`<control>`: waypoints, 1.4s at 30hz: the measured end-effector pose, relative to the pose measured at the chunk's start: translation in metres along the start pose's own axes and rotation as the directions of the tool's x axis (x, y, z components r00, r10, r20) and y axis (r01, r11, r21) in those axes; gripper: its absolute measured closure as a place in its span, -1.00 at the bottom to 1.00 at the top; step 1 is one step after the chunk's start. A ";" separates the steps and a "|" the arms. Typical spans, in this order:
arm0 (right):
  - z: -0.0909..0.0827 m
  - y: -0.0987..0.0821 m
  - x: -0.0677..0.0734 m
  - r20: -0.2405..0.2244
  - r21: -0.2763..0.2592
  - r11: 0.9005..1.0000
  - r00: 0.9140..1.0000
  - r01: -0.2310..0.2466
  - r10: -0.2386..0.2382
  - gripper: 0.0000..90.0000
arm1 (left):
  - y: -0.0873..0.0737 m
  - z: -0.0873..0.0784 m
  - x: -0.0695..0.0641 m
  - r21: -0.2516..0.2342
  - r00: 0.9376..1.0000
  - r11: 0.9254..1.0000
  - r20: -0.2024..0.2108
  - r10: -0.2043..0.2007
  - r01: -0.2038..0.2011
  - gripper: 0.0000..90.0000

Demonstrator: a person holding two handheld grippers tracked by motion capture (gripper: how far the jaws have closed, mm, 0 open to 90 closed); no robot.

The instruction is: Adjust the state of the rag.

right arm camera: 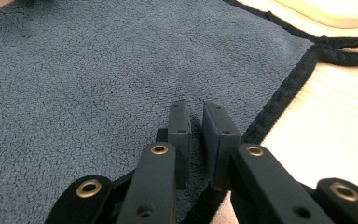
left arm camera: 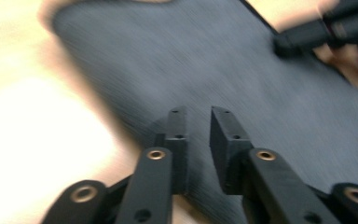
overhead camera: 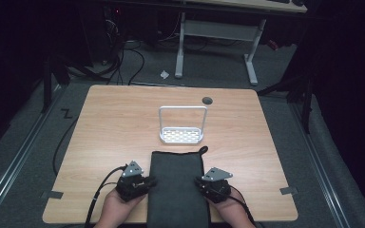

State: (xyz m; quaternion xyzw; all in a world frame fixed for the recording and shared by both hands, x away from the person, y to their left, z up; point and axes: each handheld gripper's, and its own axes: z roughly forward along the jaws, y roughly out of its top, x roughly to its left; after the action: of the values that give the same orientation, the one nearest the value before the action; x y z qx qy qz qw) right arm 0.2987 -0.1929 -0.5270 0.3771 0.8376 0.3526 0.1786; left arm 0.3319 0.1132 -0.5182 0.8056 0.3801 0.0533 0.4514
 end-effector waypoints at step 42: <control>0.052 0.044 -0.045 0.080 -0.008 0.988 0.984 -0.157 0.157 -0.23 | 0.023 0.048 0.038 -0.024 0.986 0.990 -0.086 -0.141 0.140 0.74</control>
State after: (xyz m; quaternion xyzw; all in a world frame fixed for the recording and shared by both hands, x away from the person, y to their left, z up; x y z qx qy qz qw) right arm 0.3797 -0.1824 -0.5298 0.4555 0.7972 0.3508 0.1842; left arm 0.3922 0.0988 -0.5385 0.7697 0.4549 0.0600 0.4439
